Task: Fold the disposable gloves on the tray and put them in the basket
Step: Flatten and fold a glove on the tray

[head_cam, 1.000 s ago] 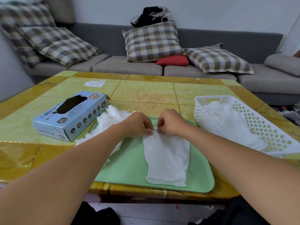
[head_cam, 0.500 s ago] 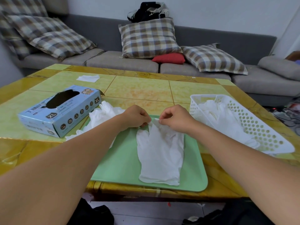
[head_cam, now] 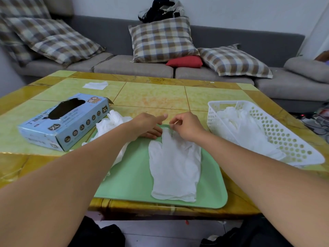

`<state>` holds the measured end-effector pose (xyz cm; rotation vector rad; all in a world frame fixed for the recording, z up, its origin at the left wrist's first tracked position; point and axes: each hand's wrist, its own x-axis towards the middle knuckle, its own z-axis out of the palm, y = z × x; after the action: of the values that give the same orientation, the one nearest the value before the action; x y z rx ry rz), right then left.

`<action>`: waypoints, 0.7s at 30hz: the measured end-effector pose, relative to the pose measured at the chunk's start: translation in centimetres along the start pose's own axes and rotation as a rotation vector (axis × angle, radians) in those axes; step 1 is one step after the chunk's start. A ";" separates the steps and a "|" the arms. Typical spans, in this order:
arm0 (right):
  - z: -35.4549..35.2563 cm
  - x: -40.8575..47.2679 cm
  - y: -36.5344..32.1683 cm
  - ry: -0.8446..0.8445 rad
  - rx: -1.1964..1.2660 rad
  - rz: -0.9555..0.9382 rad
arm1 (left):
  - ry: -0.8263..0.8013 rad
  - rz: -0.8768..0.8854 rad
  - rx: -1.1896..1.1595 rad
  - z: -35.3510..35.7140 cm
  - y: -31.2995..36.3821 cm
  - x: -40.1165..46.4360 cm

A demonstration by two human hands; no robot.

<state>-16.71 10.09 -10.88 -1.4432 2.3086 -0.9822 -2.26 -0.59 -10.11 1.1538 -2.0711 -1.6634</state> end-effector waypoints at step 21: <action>-2.5 -0.9 1.2 0.017 -0.327 0.198 | 0.047 0.310 0.654 0.6 0.1 -1.1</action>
<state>-18.43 12.25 -9.96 -1.2821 2.6567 -0.5848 -1.94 0.60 -9.95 0.9346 -2.6842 -0.8264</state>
